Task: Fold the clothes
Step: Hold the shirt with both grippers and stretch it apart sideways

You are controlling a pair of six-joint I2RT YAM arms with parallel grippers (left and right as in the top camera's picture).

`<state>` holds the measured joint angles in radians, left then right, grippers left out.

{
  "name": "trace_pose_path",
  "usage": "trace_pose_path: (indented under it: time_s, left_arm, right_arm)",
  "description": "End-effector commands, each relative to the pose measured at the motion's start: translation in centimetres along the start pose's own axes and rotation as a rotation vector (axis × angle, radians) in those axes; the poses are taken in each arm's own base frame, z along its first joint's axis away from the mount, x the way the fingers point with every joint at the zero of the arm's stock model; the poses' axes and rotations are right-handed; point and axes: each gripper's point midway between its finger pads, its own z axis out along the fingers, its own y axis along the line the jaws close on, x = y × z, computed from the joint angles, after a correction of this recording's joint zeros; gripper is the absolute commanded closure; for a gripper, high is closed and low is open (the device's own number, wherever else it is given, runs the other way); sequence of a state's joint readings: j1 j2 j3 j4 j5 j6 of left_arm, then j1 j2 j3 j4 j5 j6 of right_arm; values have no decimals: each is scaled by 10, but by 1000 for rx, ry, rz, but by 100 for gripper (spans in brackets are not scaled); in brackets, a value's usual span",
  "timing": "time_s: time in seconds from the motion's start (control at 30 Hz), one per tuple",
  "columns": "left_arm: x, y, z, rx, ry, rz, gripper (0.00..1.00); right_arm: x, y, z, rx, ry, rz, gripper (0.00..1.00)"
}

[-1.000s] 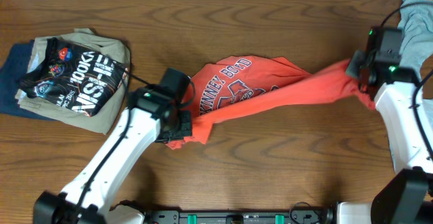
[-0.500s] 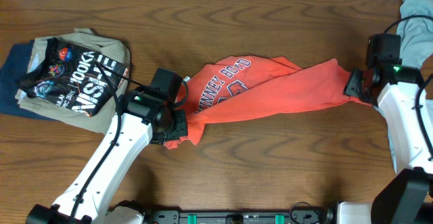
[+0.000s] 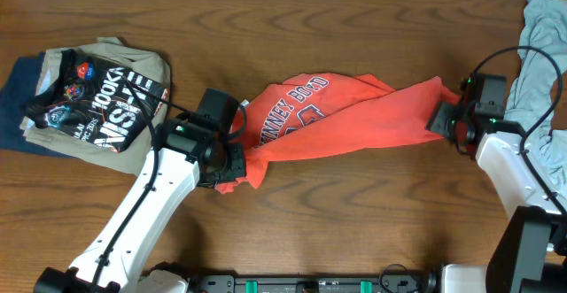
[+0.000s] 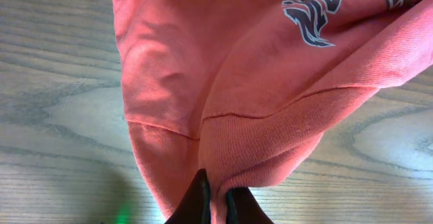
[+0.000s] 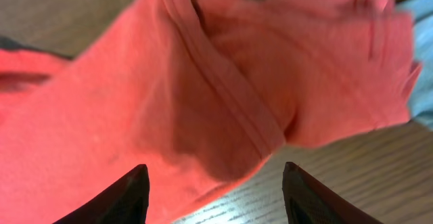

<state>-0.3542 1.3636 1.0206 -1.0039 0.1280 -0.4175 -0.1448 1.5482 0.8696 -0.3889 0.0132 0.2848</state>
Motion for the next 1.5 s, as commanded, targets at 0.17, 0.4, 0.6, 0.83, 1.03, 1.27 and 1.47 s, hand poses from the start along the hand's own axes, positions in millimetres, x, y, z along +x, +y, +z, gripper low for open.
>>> trace_pose_path:
  time_s: [0.17, 0.4, 0.6, 0.83, 1.03, 1.27, 1.47]
  left_arm:
    - [-4, 0, -4, 2, -16, 9, 94]
    - [-4, 0, -4, 2, -16, 9, 94]
    - [-4, 0, -4, 2, -16, 9, 94]
    - [-4, 0, -4, 2, -16, 9, 94]
    - [-3, 0, -4, 2, -14, 9, 94]
    - [-3, 0, -4, 2, -14, 9, 94]
    - [-4, 0, -4, 2, -15, 9, 94]
  right_arm:
    - [23, -5, 14, 1, 54, 43, 41]
    - [24, -5, 33, 1, 56, 63, 46]
    - [21, -4, 40, -6, 44, 64, 70]
    - [-2, 2, 22, -29, -33, 65, 70]
    - [-5, 3, 18, -33, -45, 65, 61]
    - [-4, 2, 18, -32, -41, 65, 96]
    - [-3, 1, 18, -26, -36, 65, 99]
